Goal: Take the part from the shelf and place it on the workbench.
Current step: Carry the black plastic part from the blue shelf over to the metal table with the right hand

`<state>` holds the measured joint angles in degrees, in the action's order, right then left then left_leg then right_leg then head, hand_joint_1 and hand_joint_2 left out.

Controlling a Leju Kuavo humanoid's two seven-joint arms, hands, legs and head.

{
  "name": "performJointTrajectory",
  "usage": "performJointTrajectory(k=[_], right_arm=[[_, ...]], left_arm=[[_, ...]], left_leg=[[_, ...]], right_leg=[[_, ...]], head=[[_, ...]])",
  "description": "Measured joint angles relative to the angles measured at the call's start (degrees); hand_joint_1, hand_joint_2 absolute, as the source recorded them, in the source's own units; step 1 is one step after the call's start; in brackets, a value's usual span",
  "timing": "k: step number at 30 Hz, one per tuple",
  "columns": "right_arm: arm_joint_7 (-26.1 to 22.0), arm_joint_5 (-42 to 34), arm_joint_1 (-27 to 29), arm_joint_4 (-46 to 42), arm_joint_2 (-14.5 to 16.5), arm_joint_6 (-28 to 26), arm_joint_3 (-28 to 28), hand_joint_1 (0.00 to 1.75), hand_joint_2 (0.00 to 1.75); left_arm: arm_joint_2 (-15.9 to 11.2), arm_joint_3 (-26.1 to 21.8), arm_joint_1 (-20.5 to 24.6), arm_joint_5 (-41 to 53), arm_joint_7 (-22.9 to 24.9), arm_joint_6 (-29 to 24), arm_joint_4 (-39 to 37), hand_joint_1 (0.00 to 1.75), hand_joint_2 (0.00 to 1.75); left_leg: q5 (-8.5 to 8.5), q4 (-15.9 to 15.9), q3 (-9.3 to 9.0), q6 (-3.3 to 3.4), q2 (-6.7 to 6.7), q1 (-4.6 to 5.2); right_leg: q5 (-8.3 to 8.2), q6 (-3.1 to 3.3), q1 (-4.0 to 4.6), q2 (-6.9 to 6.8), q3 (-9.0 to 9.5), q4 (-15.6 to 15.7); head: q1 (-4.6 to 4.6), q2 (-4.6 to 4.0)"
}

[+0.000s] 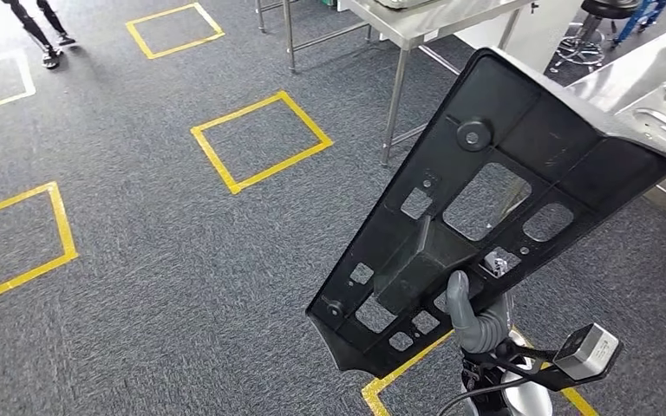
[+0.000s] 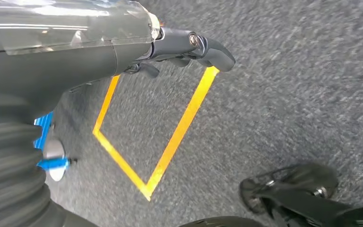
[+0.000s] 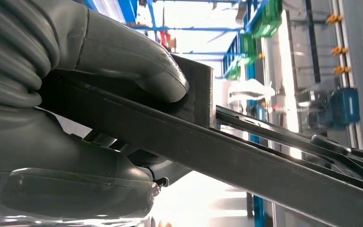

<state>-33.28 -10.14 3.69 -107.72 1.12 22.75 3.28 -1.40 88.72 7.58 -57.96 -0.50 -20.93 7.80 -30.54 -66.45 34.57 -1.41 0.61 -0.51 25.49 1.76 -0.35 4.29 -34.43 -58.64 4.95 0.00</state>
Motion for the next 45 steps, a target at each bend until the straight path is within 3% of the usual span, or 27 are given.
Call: performJointTrajectory(k=[2, 3, 5, 6, 8, 10, 12, 13, 14, 16, 17, 19, 21, 23, 25, 26, 28, 30, 32, 34, 36, 37, 39, 40, 42, 44, 45], right_arm=[[-0.1, 0.0, -0.1, 0.1, 0.1, 0.0, 0.0, 1.75, 1.75], [-0.1, -0.1, -0.1, 0.1, 0.2, 0.0, 0.0, 1.75, 1.75], [-0.1, 0.0, -0.1, 0.1, 0.2, 0.0, 0.0, 1.75, 1.75], [-0.1, 0.0, 0.0, 0.1, 0.3, 0.0, 0.0, 1.75, 1.75], [-0.2, 0.0, -0.2, 0.1, 0.3, 0.1, -0.1, 1.75, 1.75], [-0.3, -0.1, -0.4, 0.2, 0.3, 0.1, -0.1, 1.75, 1.75], [-0.3, -0.1, -0.5, 0.5, 0.3, 0.2, -0.1, 1.75, 1.75], [-0.3, -0.2, -0.6, 0.8, 0.3, 0.3, -0.1, 1.75, 1.75], [-0.3, -0.3, -0.8, 1.1, 0.3, 0.5, -0.1, 1.75, 1.75], [-0.3, -0.5, -1.9, 1.7, 0.3, 1.0, 0.0, 1.75, 1.75], [-0.3, -0.6, -2.6, 1.9, 0.4, 1.0, 0.2, 1.75, 1.75], [-0.1, -1.0, -3.6, 2.4, 0.5, 0.8, 0.4, 1.75, 1.75], [0.2, -1.2, -3.9, 2.8, 0.7, 0.6, 0.5, 1.75, 1.75], [0.4, -1.3, -4.2, 3.1, 0.8, 0.5, 0.5, 1.75, 1.75], [0.5, -1.4, -4.5, 3.4, 1.1, 0.4, 0.6, 1.75, 1.75], [0.5, -1.4, -4.6, 3.6, 1.2, 0.4, 0.6, 1.75, 1.75], [0.5, -1.3, -4.3, 3.9, 1.2, 0.2, 0.6, 1.75, 1.75], [0.5, -1.1, -4.0, 4.0, 1.2, 0.0, 0.6, 1.75, 1.75], [0.4, -0.9, -3.9, 4.0, 1.2, -0.1, 0.6, 1.75, 1.75], [0.5, -0.7, -3.8, 4.0, 1.2, -0.1, 0.6, 1.75, 1.75], [0.6, -0.6, -3.7, 4.0, 1.2, -0.2, 0.6, 1.75, 1.75], [0.6, -0.6, -3.6, 4.0, 1.2, -0.2, 0.6, 1.75, 1.75], [0.6, -0.5, -3.6, 4.0, 1.2, -0.3, 0.6, 1.75, 1.75], [0.6, -0.3, -3.5, 4.0, 1.2, -0.4, 0.6, 1.75, 1.75], [0.6, 0.3, -3.2, 3.9, 1.1, -0.8, 0.6, 1.75, 1.75], [0.6, 0.7, -2.7, 3.7, 1.1, -1.1, 0.6, 1.75, 1.75], [0.7, 0.8, -2.5, 3.5, 1.1, -1.1, 0.6, 1.75, 1.75]], left_arm=[[-0.2, 0.0, 0.0, 0.2, 0.2, 0.2, 0.0, 0.0, 1.75], [-0.2, 0.1, 0.0, 0.2, 0.3, 0.3, 0.0, 0.0, 1.75], [-0.2, 0.1, 0.1, 0.2, 0.4, 0.4, 0.0, 0.0, 1.75], [-0.2, 0.1, 0.2, 0.2, 0.5, 0.4, 0.0, 0.0, 1.75], [-0.2, 0.1, 0.3, 0.2, 0.6, 0.4, 0.0, 0.0, 1.75], [-0.3, 0.1, 0.1, 0.1, 0.7, 0.4, 0.0, 0.0, 1.75], [-0.4, 0.1, -0.1, -0.1, 1.0, 0.6, 0.0, 0.0, 1.75], [-0.5, 0.1, -0.1, -0.2, 1.2, 0.8, 0.0, 0.0, 1.75], [-0.5, 0.1, -0.1, -0.4, 1.3, 1.1, 0.0, 0.0, 1.75], [-0.5, 0.0, 0.0, -0.8, 1.5, 1.5, 0.0, 0.0, 1.75], [-0.5, 0.0, 0.1, -1.0, 1.5, 1.7, 0.0, 0.0, 1.75], [-0.5, 0.0, 0.1, -1.2, 1.6, 2.0, 0.0, 0.0, 1.75], [-0.5, 0.0, 0.3, -1.3, 1.7, 2.2, 0.0, 0.0, 1.75], [-0.5, 0.0, 0.4, -1.2, 1.8, 2.3, 0.0, 0.0, 1.75], [-0.5, 0.0, 0.2, -1.2, 1.9, 2.4, 0.0, 0.0, 1.75], [-0.5, 0.0, 0.0, -1.2, 2.0, 2.4, 0.0, 0.0, 1.75], [-0.5, 0.0, -0.2, -1.1, 2.3, 2.6, 0.0, 0.0, 1.75], [-0.5, 0.0, -0.3, -1.0, 2.6, 3.0, 0.0, 0.0, 1.75], [-0.5, 0.0, -0.3, -1.0, 2.9, 3.4, 0.0, 0.0, 1.75], [-0.5, 0.1, -0.3, -1.0, 3.0, 3.5, 0.0, 0.0, 1.75], [-0.2, 0.1, -0.2, -1.0, 2.8, 3.6, 0.0, 0.0, 1.75], [-0.1, 0.1, -0.1, -0.9, 2.7, 3.6, 0.0, 0.0, 1.75], [0.2, 0.1, -0.1, -0.3, 2.4, 3.6, 0.0, 0.0, 1.75], [0.3, 0.1, -0.1, 0.3, 2.4, 3.6, 0.0, 0.0, 1.75], [0.3, 0.1, -0.3, 1.3, 2.4, 3.7, 0.0, 0.0, 1.75], [0.3, 0.1, -0.2, 1.8, 2.5, 3.7, 0.0, 0.0, 1.75], [0.3, 0.1, -0.1, 1.9, 2.5, 3.8, 0.0, 0.0, 1.75]], left_leg=[[2.47, 6.3, -2.47, 0.2, 2.41, -0.29], [2.7, 7.6, -3.0, 0.41, 3.19, -0.31], [2.75, 8.0, -3.17, 1.08, 2.75, -0.18], [2.97, 8.3, -3.25, 1.53, 2.12, -0.17], [3.43, 8.8, -3.34, 2.33, 0.82, -0.22], [3.54, 9.0, -3.25, 2.69, -0.59, -0.03], [3.49, 9.0, -3.13, 2.76, -2.08, 0.16], [3.45, 8.9, -3.12, 2.76, -2.8, 0.21], [3.39, 8.9, -3.16, 2.7, -3.48, 0.25], [3.19, 8.9, -3.36, 2.42, -4.73, 0.42], [3.08, 8.9, -3.44, 2.19, -5.23, 0.56], [2.89, 8.9, -3.59, 1.64, -6.21, 0.79], [2.66, 8.8, -3.82, 1.03, -6.72, 0.76], [1.07, 6.6, -3.06, 0.36, -4.54, 0.54], [-2.39, 0.0, 0.0, -0.16, -1.76, 0.31], [-3.99, -3.9, 1.92, -0.31, -1.29, 0.27], [-4.26, -7.5, 3.99, -0.47, -1.1, 0.23], [-0.5, -2.8, 2.19, -0.4, -0.64, 0.06], [2.72, 4.7, -0.94, -0.1, 1.72, -0.27], [3.24, 7.8, -2.28, 0.43, 3.31, -0.29], [3.44, 8.3, -2.47, 1.22, 2.35, -0.29], [3.66, 8.6, -2.58, 1.64, 1.73, -0.37], [4.02, 9.2, -2.79, 2.39, 0.31, -0.5], [4.02, 9.3, -2.84, 2.59, -0.39, -0.34], [3.9, 9.3, -2.83, 2.81, -1.88, -0.13], [3.72, 9.3, -2.93, 2.75, -3.26, -0.07], [3.6, 9.2, -3.06, 2.64, -3.87, -0.07]], right_leg=[[0.09, -0.59, 0.03, 1.29, -0.27, -0.4], [0.02, -0.98, 0.0, 1.88, -0.48, -0.5], [-0.33, -1.83, -0.15, 2.96, -0.84, -0.3], [-0.29, -2.13, -0.23, 2.7, -0.97, -0.4], [1.48, -2.55, -0.15, 0.09, -2.25, -3.0], [5.17, -2.84, -0.14, -2.93, -5.39, -9.8], [7.21, -3.09, -0.31, -3.74, -8.03, -15.6], [6.71, -3.11, -0.37, -3.93, -7.94, -15.7], [5.29, -3.04, -0.38, -4.3, -6.67, -13.5], [2.09, -2.58, -0.09, -6.39, -2.25, -5.6], [1.2, -2.26, 0.15, -7.38, -0.59, -2.4], [1.04, -1.71, 0.66, -8.08, 0.43, 0.0], [0.78, -1.21, 0.54, -6.87, 0.39, 0.3], [0.46, -0.61, 0.16, -5.75, 0.58, 0.7], [0.3, -0.21, 0.0, -4.53, 0.6, 0.8], [0.28, -0.1, 0.02, -3.84, 0.56, 0.8], [0.28, -0.09, 0.04, -2.29, 0.55, 0.7], [0.36, -0.23, -0.01, -0.71, 0.58, 0.4], [0.52, -0.64, -0.02, 0.7, 0.4, 0.0], [0.46, -1.37, -0.11, 1.9, -0.03, -0.2], [0.17, -2.19, -0.24, 2.95, -0.33, 0.0], [0.32, -2.49, -0.2, 2.49, -0.52, -0.2], [2.48, -2.89, -0.06, -0.33, -2.22, -3.6], [4.28, -3.06, -0.05, -2.09, -3.89, -7.0], [7.09, -3.38, -0.28, -3.54, -7.42, -14.1], [6.06, -3.58, -0.49, -3.99, -7.67, -14.7], [4.24, -3.56, -0.53, -4.52, -5.99, -11.5]], head=[[0.01, 0.0], [0.0, 0.0], [0.0, 0.0], [-0.01, 0.0], [-0.01, 0.0], [-0.01, 0.0], [-0.01, 0.0], [-0.01, 0.0], [-0.01, 0.0], [-0.01, 0.0], [-0.01, 0.0], [-0.01, 0.0], [-0.01, 0.0], [-0.01, 0.0], [-0.01, 0.0], [-0.01, 0.0], [-0.01, 0.0], [-0.01, 0.0], [-0.01, 0.0], [0.0, 0.0], [0.0, 0.0], [0.0, 0.0], [-0.01, 0.0], [-0.01, 0.0], [-0.01, 0.0], [-0.01, 0.0], [-0.01, 0.0]])
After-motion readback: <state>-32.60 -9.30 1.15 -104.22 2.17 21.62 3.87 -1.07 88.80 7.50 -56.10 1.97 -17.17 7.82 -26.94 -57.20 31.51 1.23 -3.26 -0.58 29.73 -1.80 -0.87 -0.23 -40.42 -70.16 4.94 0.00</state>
